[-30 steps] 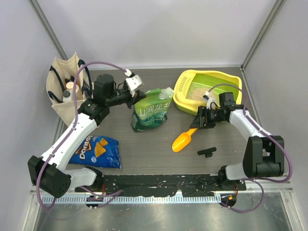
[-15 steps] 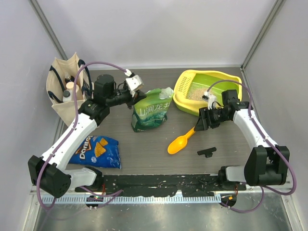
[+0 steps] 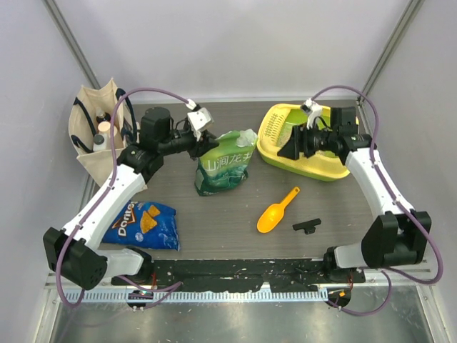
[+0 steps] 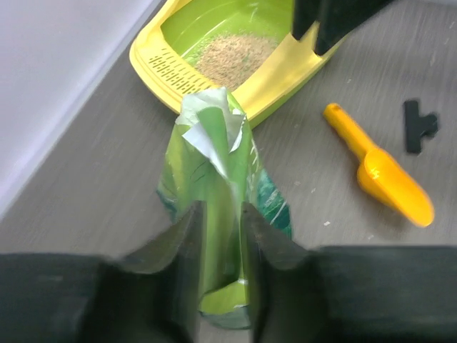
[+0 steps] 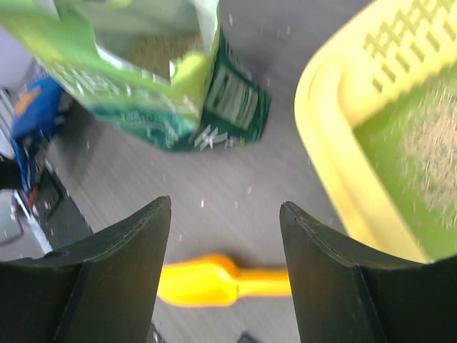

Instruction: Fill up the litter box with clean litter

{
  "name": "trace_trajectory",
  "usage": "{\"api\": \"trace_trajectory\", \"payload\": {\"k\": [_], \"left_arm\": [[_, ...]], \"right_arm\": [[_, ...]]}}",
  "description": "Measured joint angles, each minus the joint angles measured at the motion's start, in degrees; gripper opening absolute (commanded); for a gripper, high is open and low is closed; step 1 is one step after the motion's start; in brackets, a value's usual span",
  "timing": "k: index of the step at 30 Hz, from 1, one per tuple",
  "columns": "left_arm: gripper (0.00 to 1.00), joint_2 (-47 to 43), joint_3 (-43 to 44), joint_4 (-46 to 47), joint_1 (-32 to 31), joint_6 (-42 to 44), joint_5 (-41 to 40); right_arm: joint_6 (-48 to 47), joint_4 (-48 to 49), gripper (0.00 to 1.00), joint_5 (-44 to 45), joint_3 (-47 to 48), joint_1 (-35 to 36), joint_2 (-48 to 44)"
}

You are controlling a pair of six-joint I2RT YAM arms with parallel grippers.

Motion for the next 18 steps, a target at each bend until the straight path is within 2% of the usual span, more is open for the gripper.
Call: {"api": "trace_trajectory", "payload": {"k": [2,4,7,12,18], "left_arm": [[0.59,0.50,1.20,-1.03,-0.02,-0.11,-0.09],[0.67,0.70,2.27,-1.81,-0.02,-0.13,-0.68],[0.73,0.68,3.19,-2.86,-0.02,-0.07,-1.84],[0.73,0.68,3.41,-4.79,0.07,-0.33,-4.33],[0.65,0.72,3.41,-6.45,0.22,0.00,-4.96]], "right_arm": [[2.93,4.13,0.69,-0.44,2.38,0.46,2.82],[6.64,8.44,0.69,-0.31,5.11,0.94,6.86],[10.75,11.91,0.69,1.84,9.27,2.16,12.09],[15.04,14.71,0.68,7.72,15.89,7.45,17.64],[17.20,15.39,0.61,10.67,19.98,12.57,20.41]]}}
